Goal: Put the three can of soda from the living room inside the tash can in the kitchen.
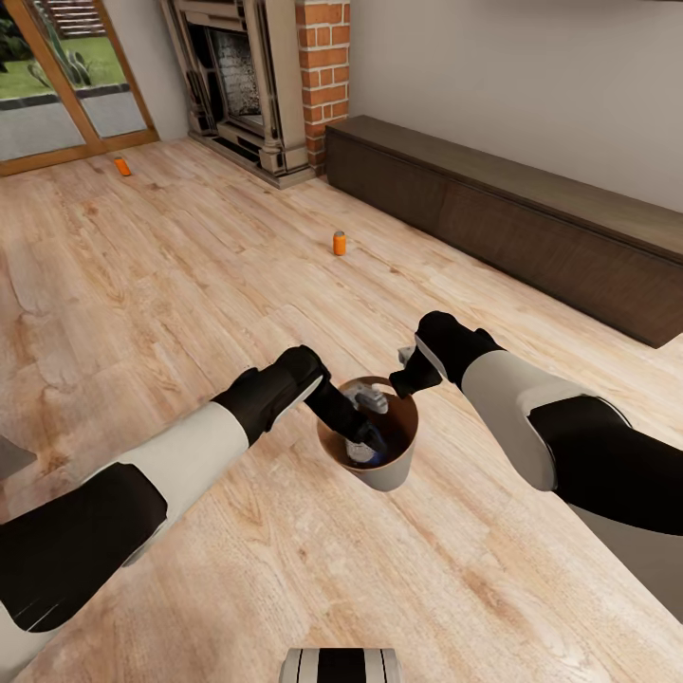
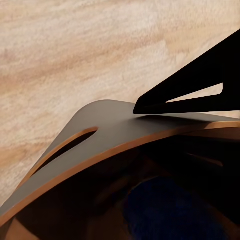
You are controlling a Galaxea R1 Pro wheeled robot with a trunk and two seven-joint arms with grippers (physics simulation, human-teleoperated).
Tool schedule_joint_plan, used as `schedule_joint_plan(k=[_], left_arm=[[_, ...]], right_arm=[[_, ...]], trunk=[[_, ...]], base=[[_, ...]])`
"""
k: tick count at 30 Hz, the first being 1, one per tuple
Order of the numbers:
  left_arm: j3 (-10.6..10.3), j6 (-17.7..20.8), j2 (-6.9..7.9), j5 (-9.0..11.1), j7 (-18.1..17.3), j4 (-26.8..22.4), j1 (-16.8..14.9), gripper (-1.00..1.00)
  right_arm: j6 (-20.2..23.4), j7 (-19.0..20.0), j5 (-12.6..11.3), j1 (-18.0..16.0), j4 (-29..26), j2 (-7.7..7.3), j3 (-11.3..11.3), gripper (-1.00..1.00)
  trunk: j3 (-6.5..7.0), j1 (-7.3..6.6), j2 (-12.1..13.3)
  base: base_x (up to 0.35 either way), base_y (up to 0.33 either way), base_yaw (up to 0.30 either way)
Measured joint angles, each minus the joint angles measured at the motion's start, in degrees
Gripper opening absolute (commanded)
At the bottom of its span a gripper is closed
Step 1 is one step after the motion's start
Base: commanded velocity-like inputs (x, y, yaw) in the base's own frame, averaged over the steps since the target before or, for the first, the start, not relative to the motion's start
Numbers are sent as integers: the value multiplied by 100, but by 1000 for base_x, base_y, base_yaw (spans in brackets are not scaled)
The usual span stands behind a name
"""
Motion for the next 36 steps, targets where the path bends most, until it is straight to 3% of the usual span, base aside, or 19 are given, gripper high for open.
schedule_joint_plan(k=[7,11,13,14,16,19,20,24,25,26,28,33,36], left_arm=[[13,0,23,6,25,-281,111,100],[58,-5,620,22,-9,-1076,179,100],[74,-2,818,44,-19,-1326,235,100],[109,-6,1013,61,-30,-1580,303,100],[399,-10,1445,187,-59,-2043,440,100],[753,-4,1802,360,-104,-2371,548,100],[963,-10,2031,451,-154,-2584,621,100],[1358,-2,2526,712,-385,-3030,763,100],[1579,-6,2716,849,-534,-3181,800,100],[1706,-1,2801,925,-607,-3236,815,100],[2190,-5,3018,1096,-789,-3308,865,100],[2506,-4,3092,1125,-669,-2931,977,100],[2693,-115,3095,1122,-172,-2554,1011,100]], right_arm=[[-5,-2,37,0,0,-10,10,-100],[-5,-3,49,0,9,-24,-10,-100],[0,1,19,0,9,-28,-41,-100],[3,2,0,0,9,-33,-59,-100],[4,3,-9,0,9,-40,-78,-100],[-1,1,30,0,9,-49,-63,-100],[-2,0,39,0,10,-56,-57,-100],[-2,-2,44,4,10,-68,-51,-100],[-1,0,33,6,13,-71,-55,-100],[1,0,23,6,14,-73,-62,-100],[3,2,3,8,19,-85,-73,-100],[4,10,-20,8,24,-221,-95,-100],[2,16,-17,8,29,-434,-102,-100]], trunk=[[0,0,0],[0,0,0],[0,0,0],[0,0,0],[0,0,0],[0,0,0],[0,0,0],[0,0,0],[0,-1,0],[0,0,0],[0,0,0],[0,0,0],[0,0,0]], base=[[0,0,0],[0,0,0],[0,0,0],[0,0,0],[0,0,0],[0,0,0],[0,0,0],[0,0,0],[0,0,0],[0,0,0],[0,0,0],[0,0,0],[0,0,0]])
